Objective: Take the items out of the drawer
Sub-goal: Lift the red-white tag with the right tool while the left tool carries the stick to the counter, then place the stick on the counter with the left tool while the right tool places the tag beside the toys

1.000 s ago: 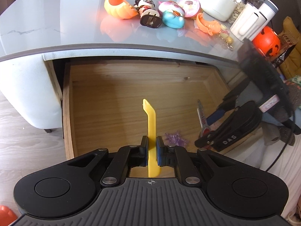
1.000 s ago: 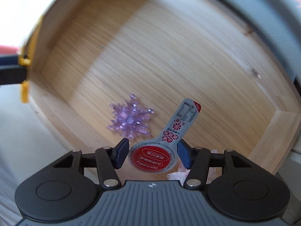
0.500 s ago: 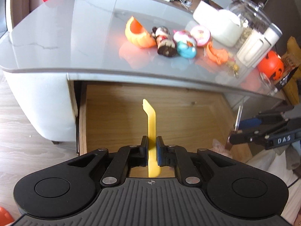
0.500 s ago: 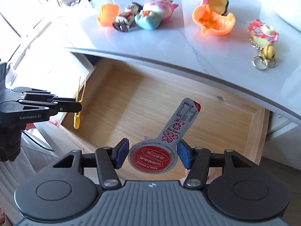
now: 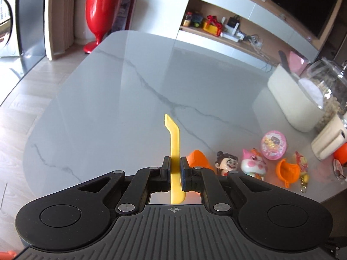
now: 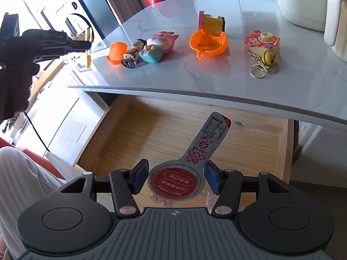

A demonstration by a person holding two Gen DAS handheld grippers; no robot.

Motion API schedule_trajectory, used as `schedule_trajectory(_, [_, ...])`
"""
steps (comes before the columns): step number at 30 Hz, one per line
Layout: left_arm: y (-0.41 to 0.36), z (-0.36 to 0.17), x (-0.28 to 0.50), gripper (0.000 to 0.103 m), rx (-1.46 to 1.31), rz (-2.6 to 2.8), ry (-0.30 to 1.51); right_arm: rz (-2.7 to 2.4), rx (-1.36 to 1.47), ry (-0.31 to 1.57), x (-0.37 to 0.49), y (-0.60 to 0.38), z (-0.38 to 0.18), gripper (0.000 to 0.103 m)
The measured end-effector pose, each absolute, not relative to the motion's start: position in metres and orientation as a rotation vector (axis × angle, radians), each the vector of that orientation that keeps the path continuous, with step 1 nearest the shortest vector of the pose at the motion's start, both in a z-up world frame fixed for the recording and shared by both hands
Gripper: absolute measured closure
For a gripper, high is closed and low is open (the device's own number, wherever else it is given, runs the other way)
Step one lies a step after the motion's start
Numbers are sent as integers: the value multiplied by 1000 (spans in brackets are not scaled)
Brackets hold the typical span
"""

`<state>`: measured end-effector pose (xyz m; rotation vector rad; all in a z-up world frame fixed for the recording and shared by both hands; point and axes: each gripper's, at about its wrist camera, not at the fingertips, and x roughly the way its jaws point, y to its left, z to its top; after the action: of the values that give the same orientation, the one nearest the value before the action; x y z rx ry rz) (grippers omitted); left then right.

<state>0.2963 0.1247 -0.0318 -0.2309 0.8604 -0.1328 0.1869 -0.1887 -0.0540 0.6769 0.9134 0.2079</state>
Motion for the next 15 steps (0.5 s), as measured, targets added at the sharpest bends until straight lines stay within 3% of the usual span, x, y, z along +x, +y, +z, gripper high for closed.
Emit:
schedule_trajectory(5, [116,-55,317,91,-287,-131,895,196,652,927,186,-182,-69,47])
schedule_trajectory(15, [139,-23,222,90,-277,-226,606,148,689,885,183,-197,-64,47])
